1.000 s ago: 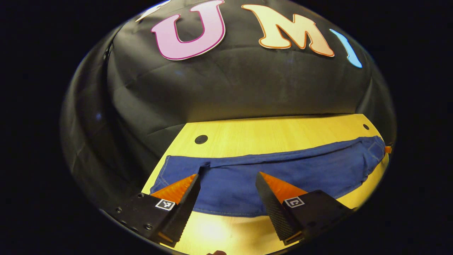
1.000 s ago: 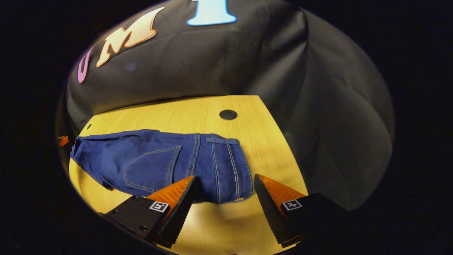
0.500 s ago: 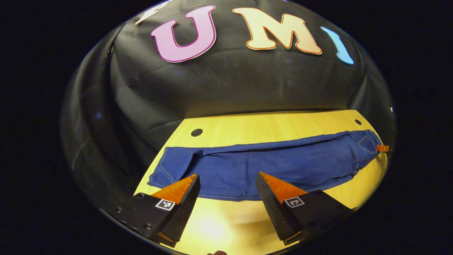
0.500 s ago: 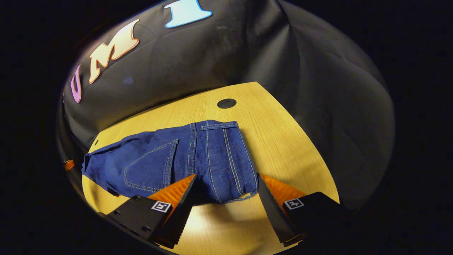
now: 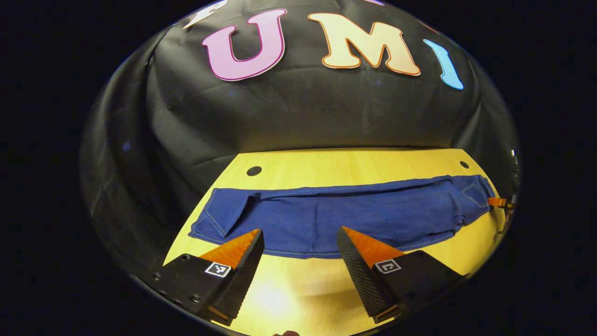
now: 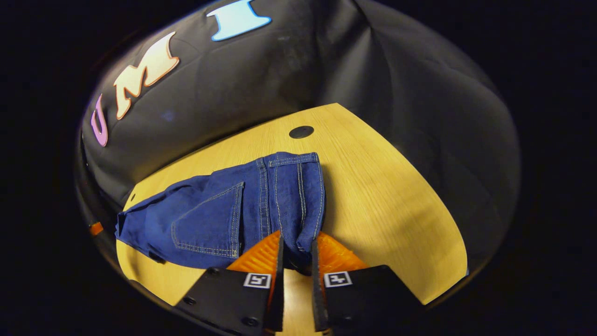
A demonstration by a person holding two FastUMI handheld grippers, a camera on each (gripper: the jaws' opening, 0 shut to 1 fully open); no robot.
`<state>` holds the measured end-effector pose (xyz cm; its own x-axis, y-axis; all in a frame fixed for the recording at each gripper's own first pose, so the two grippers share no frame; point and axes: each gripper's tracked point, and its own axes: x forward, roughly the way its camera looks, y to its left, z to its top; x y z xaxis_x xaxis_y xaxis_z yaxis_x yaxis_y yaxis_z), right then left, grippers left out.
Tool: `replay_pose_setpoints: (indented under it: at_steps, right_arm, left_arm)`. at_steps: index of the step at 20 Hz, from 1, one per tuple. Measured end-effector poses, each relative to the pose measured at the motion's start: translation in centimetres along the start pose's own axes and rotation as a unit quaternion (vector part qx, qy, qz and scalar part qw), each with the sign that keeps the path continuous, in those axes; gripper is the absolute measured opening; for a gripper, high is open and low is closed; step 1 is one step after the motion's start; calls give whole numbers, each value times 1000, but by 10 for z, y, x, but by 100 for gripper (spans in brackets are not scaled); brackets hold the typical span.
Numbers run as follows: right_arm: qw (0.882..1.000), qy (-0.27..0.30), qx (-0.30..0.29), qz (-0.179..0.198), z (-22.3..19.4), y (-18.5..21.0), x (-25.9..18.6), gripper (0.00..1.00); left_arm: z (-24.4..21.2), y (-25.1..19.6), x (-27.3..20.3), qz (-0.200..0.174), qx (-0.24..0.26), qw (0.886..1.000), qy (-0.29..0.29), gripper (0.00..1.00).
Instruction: Grasp the waist and the cuffs of the jeans and fold them to make the two legs overlap; first hold the waist and fold one-third of the jeans toward the cuffs, then hold the cuffs and fold the remaining one-third in the same direction to finish folding.
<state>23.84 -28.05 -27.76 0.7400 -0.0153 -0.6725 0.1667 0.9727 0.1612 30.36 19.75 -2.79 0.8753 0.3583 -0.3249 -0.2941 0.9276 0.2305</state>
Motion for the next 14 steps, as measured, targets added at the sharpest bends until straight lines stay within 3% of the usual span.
replay_pose_setpoints:
  at_steps: [2, 6, 10, 14]
  right_arm:
    - [1000, -12, 1, 1, 0, 1, -2, 15]
    - [1000, -10, -19, -9, -5, 0, -15, 11]
    - [996, -14, -55, -62, -6, -22, -44, 11]
    - [988, -45, -56, -139, 8, -53, -89, 9]
  left_arm:
    - [-6, -2, -6, -7, 7, 1000, 0, 95]
    - [-5, -8, -10, -14, 11, 1000, -5, 95]
    - [-7, -10, -11, -25, 4, 1000, -5, 95]
    - [-10, -8, -10, -38, -7, 999, -11, 95]
